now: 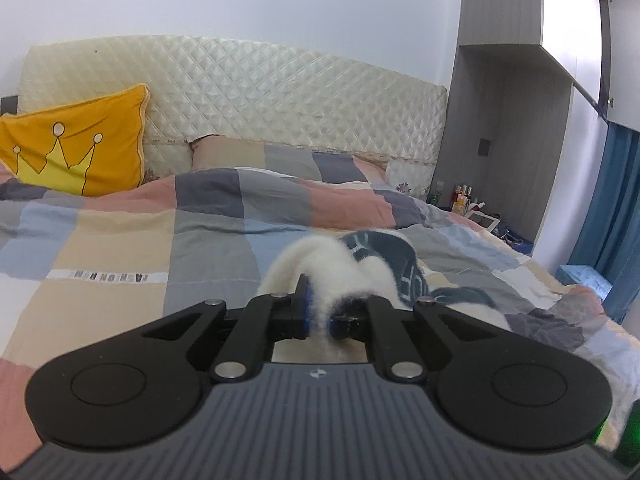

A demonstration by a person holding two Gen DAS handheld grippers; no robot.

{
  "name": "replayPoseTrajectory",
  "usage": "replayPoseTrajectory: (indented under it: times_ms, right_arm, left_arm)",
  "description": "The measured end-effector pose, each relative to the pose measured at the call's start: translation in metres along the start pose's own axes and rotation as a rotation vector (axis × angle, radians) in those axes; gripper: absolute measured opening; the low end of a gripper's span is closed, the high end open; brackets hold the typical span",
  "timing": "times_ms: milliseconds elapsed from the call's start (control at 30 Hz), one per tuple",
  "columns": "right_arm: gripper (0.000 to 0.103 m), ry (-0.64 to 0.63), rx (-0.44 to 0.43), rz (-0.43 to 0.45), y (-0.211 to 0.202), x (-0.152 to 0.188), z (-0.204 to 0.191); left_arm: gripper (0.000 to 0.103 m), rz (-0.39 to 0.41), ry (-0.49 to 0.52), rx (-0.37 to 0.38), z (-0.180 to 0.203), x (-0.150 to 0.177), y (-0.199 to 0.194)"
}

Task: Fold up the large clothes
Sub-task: 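Grasp the sweater edge with the left tool while the right tool grasps another edge, then lift the sweater with both tools and shake it out over the bed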

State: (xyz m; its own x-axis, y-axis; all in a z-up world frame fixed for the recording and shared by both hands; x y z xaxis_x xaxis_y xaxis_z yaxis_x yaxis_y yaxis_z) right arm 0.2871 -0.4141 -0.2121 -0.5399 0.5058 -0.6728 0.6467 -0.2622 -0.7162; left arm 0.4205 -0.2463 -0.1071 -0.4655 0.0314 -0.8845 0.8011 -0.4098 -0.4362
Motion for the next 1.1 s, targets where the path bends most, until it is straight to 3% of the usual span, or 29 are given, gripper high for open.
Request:
replayPoseTrajectory:
  times_ms: [100,200,267,367,500,533,567,700,1100]
  right_arm:
    - [0.092,0.006,-0.056,-0.076,0.006,0.009,0.002]
    - [0.074,-0.038,-0.098,-0.066,-0.002,0.008,-0.003]
    - [0.055,-0.052,-0.101,-0.033,-0.014,0.003,-0.007]
    - [0.050,-0.080,-0.062,0.080,-0.035,-0.008,-0.011]
    - [0.050,-0.079,-0.078,0.142,-0.052,-0.023,-0.011]
    - [0.045,-0.087,-0.086,0.162,-0.059,-0.027,-0.011]
    - [0.033,-0.092,-0.107,0.181,-0.067,-0.033,-0.012]
    - [0.012,-0.117,-0.128,0.255,-0.103,-0.053,-0.015]
    - [0.008,-0.290,-0.249,0.428,-0.208,-0.084,-0.045]
  left_arm:
    - [0.009,0.008,-0.015,-0.008,-0.001,0.004,-0.014]
    - [0.009,0.008,-0.039,-0.008,-0.005,0.007,-0.026]
    - [0.009,0.009,-0.040,-0.007,-0.006,0.006,-0.035]
    - [0.009,0.031,-0.057,-0.006,-0.007,-0.001,-0.052]
    - [0.009,0.053,-0.076,0.002,-0.008,-0.014,-0.080]
    - [0.009,0.059,-0.077,0.002,-0.007,-0.017,-0.088]
    - [0.009,0.063,-0.085,0.010,-0.006,-0.020,-0.097]
    - [0.009,0.079,-0.091,0.011,-0.001,-0.020,-0.129]
    - [0.008,0.162,-0.172,-0.030,-0.029,-0.040,-0.224]
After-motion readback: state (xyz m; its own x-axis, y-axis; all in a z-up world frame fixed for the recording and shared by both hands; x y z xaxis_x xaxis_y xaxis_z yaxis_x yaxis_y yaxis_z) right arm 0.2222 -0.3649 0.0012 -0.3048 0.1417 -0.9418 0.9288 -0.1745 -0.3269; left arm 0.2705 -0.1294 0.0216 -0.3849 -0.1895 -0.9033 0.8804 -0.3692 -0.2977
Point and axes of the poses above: each gripper's, at about its wrist camera, not at the fingertips, and y roughly the way its jaws point, z to its right, x to its underside, the point moved 6 cm from there along y, roughly the way its jaws point, and after that the axes turned 6 degrees about -z, right-handed, at the moved point
